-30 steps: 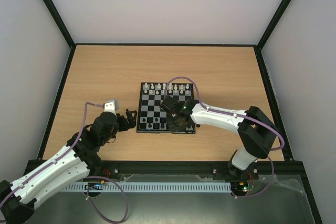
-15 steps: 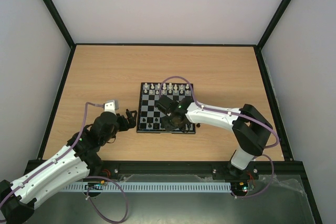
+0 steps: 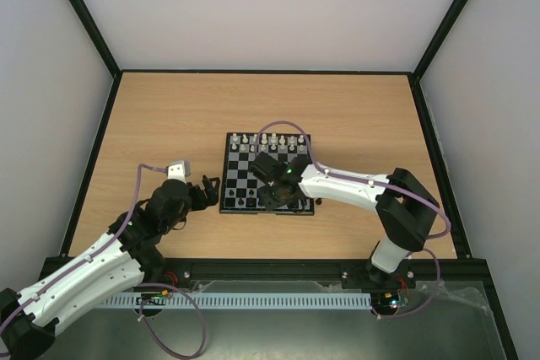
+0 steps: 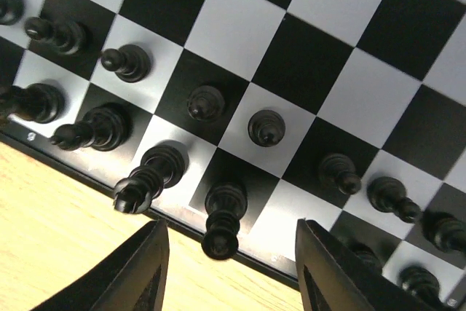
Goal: Set up the chess pieces on the board
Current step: Move the chess piece to the chessboard, then pick up the chess piece at the center of the board.
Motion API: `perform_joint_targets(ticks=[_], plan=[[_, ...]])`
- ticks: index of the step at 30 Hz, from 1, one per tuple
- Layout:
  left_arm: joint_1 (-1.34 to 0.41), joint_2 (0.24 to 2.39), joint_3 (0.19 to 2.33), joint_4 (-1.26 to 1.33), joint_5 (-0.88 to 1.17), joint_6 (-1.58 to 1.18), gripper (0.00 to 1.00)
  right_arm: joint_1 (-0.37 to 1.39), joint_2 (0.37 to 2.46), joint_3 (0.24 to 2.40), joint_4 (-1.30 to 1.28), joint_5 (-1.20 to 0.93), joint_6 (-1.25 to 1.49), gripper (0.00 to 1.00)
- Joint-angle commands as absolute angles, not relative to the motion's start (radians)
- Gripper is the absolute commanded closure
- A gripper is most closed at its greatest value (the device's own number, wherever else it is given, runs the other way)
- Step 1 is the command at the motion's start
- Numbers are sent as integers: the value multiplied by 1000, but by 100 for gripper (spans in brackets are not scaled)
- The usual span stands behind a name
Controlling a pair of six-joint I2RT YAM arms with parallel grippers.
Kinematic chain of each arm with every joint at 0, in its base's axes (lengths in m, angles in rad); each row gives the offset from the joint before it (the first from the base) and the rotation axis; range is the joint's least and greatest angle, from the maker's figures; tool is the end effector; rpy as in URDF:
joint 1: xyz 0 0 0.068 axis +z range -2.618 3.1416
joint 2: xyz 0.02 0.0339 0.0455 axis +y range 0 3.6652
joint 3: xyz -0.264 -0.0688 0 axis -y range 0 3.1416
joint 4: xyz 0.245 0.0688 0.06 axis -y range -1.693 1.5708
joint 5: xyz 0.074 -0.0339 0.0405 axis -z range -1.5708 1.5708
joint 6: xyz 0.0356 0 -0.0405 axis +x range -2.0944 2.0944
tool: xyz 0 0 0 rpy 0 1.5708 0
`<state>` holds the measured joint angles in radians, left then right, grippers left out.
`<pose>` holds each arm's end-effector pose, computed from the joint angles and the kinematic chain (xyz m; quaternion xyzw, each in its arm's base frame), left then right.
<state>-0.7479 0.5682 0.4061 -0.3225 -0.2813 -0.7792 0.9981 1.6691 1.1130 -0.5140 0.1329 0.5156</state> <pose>0.1128 -0.0912 0.2248 -0.0857 0.8464 -0.2671 0.4526 0.1872 0.2816 0.2020 -0.2150 0.9426 0.1230 0.2239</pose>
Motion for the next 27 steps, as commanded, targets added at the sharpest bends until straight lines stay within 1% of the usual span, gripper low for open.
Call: perform_joint_targets(ticks=[1,5,9,12,19,27], plan=[[-752,593,412,-337,-317,-791,0,1005,1567,1138,-597,195,532,48],[-751,609,413,-335,-320,-799,1,983,1433,1068,-626,279,578,42],[-752,619,408,-327,-339,-804,0,877,1347,967,-667,327,620,42],[-750,629,408,-321,-344,-803,1,804,1326,910,-681,336,630,44],[-750,631,404,-316,-333,-799,1,744,1366,890,-685,339,692,45],[-750,624,405,-320,-319,-788,1,730,1379,799,-603,313,736,53]])
